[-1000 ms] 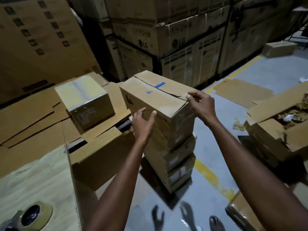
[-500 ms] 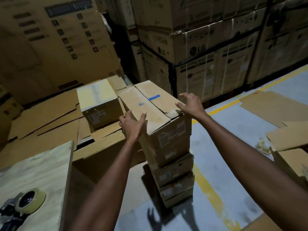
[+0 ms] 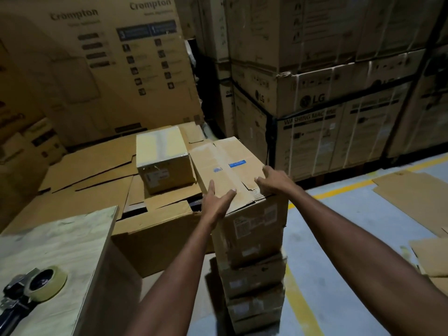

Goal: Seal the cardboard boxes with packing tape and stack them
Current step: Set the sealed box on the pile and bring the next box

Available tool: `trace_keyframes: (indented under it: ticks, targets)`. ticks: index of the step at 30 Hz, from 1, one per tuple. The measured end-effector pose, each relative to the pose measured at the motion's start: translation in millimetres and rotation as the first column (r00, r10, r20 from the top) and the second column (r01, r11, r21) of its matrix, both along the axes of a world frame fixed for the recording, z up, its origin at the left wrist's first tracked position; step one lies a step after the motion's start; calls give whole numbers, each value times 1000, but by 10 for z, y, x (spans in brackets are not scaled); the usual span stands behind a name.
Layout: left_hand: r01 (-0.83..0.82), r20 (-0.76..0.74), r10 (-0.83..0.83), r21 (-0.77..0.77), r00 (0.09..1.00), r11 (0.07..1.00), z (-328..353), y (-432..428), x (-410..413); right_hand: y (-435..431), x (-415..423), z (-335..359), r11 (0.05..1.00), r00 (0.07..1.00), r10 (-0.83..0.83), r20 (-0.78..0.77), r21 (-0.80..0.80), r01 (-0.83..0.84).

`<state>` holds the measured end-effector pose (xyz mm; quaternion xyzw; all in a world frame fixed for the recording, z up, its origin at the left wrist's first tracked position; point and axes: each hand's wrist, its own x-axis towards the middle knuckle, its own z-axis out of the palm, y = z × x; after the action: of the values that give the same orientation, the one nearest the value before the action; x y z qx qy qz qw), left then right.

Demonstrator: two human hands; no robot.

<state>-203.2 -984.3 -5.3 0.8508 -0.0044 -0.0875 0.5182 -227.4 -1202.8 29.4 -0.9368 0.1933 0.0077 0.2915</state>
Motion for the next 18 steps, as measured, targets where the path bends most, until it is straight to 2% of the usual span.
trace_keyframes:
  ticks: [4, 9, 15, 18]
  targets:
    - [1, 45, -1, 17, 999, 1000, 78, -75, -64, 38, -35, -82, 996, 998, -53, -31, -68, 50]
    - [-13, 59, 9, 66, 998, 998, 352, -93, -167, 228, -264, 70, 991, 992, -126, 11, -43, 127]
    - [-7, 129, -4, 88, 992, 996, 656, 564, -61, 988, -356, 409, 988, 978, -149, 144, 71, 140]
    - [5, 195, -27, 113, 980, 994, 777, 1021, 47, 1436, -246, 381, 972, 959, -183, 215, 182, 145]
